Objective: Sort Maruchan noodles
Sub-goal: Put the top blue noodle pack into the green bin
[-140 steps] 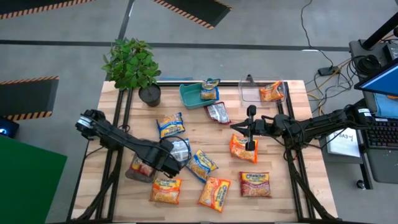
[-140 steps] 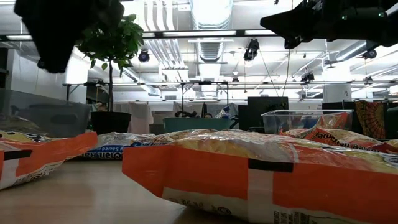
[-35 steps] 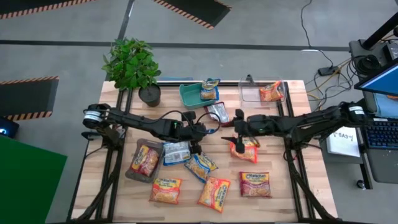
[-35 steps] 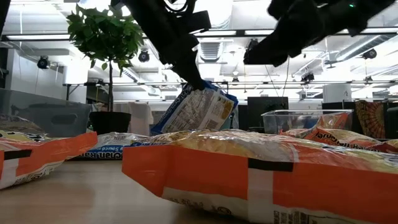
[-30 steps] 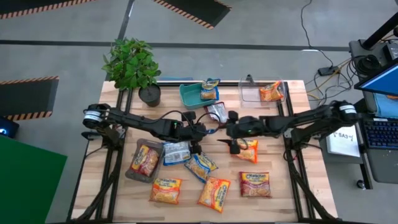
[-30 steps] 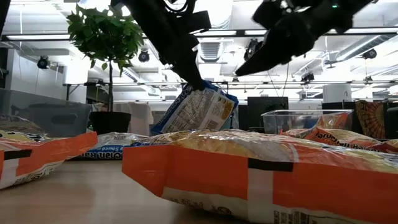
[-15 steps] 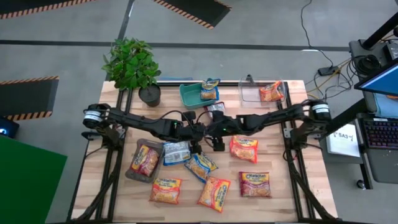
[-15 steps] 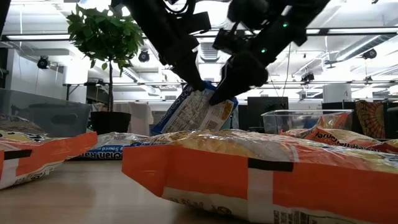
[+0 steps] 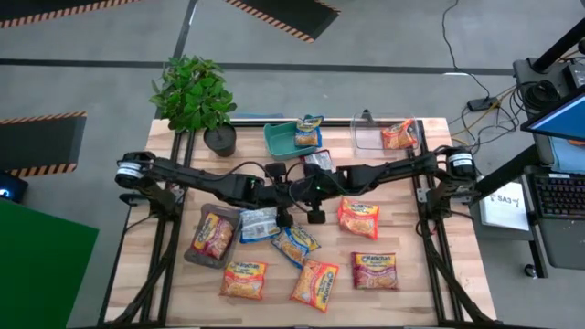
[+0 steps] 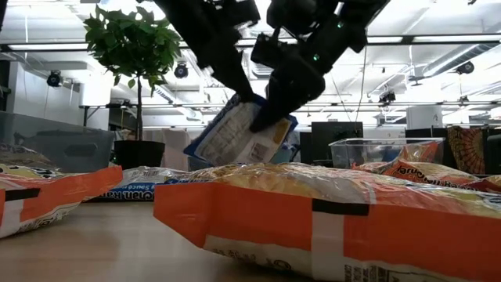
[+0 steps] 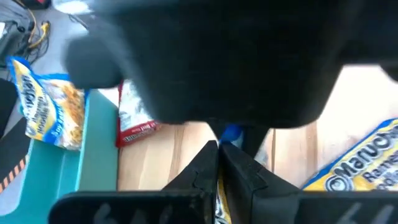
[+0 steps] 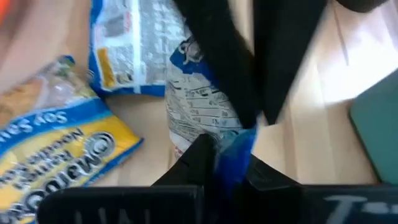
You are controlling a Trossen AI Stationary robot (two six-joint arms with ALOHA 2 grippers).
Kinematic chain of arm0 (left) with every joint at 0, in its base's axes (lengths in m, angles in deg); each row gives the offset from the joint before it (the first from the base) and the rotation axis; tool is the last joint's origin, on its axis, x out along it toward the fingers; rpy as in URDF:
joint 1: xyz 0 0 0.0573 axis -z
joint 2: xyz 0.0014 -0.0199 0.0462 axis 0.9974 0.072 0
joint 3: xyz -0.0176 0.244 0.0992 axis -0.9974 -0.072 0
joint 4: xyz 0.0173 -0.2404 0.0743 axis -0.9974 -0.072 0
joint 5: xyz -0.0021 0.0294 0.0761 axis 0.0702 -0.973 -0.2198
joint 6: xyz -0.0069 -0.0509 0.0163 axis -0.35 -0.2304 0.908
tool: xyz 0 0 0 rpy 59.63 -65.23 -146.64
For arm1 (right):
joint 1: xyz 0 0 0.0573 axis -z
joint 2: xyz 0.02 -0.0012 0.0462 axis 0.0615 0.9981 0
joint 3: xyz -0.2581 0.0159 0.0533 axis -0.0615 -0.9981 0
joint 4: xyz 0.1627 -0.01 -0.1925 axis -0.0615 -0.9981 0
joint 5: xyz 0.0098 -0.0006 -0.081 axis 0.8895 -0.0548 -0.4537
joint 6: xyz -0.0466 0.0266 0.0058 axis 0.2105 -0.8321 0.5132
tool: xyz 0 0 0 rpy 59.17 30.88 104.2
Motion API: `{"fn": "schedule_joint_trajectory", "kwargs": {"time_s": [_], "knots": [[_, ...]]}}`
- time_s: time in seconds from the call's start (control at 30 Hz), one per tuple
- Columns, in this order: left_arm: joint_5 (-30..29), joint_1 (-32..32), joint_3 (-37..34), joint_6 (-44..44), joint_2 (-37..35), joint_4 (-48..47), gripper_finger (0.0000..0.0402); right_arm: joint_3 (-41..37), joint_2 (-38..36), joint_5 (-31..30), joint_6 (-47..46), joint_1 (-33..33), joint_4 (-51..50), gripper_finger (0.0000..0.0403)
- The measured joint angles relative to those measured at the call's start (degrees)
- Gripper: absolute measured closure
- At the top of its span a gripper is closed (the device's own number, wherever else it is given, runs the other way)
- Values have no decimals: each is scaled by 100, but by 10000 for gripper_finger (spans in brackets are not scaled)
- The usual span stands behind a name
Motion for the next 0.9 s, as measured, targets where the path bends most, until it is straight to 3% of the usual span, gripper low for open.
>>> {"fn": "schedule_joint_trajectory", "kwargs": {"time_s": [0.13,0.3,0.5,0.9], "knots": [[101,16,-142,14,-355,6,380,88,0,91,-146,0,-27,391],[118,104,-408,14,-840,33,322,240,0,182,-805,27,-70,392],[-583,237,-1030,-25,-1712,382,263,872,0,154,-1970,259,-1050,393],[-984,305,-2655,-191,-3151,1892,247,2671,0,445,-3152,1623,-2706,393]]}}
